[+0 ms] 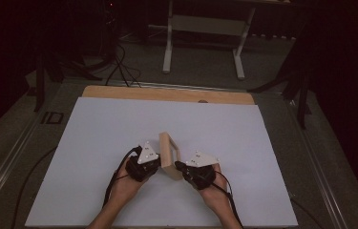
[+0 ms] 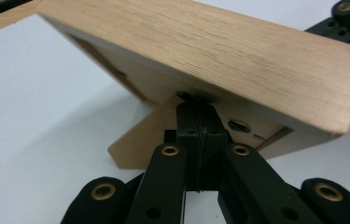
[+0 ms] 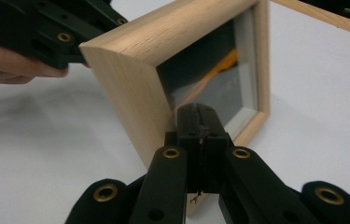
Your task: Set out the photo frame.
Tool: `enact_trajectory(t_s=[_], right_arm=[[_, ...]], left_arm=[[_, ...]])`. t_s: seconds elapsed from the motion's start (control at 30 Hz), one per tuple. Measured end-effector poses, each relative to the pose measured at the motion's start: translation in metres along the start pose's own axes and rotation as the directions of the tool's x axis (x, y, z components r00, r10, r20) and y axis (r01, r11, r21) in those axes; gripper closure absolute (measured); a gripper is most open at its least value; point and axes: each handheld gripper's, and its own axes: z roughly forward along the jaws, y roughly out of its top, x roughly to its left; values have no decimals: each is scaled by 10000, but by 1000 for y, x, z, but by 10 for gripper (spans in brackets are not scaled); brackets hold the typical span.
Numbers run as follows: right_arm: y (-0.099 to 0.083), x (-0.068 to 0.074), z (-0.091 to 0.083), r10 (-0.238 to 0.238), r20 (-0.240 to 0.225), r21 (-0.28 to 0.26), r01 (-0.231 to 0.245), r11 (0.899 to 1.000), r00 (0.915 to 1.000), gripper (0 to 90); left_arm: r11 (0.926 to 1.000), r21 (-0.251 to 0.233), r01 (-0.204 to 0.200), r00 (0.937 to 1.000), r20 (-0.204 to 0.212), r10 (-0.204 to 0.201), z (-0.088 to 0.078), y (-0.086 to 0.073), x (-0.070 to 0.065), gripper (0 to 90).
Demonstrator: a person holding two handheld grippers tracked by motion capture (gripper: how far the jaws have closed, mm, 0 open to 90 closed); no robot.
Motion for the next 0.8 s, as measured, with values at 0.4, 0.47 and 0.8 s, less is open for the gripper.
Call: enact_trajectory(t_s=[0.4, 0.47, 0.8], right_arm=[[2, 4, 3, -45, -109, -22, 44, 10000, 9999, 899], [2, 4, 3, -50, -117, -27, 50, 10000, 9999, 899], [2, 7, 5, -88, -195, -40, 87, 10000, 9998, 899]], left_arm=[[9998, -59, 181, 9998, 73, -181, 4, 1, 4, 897], [9998, -65, 184, 9998, 85, -183, 4, 1, 5, 897], [9993, -198, 317, 9995, 76, -316, 6, 0, 5, 897]])
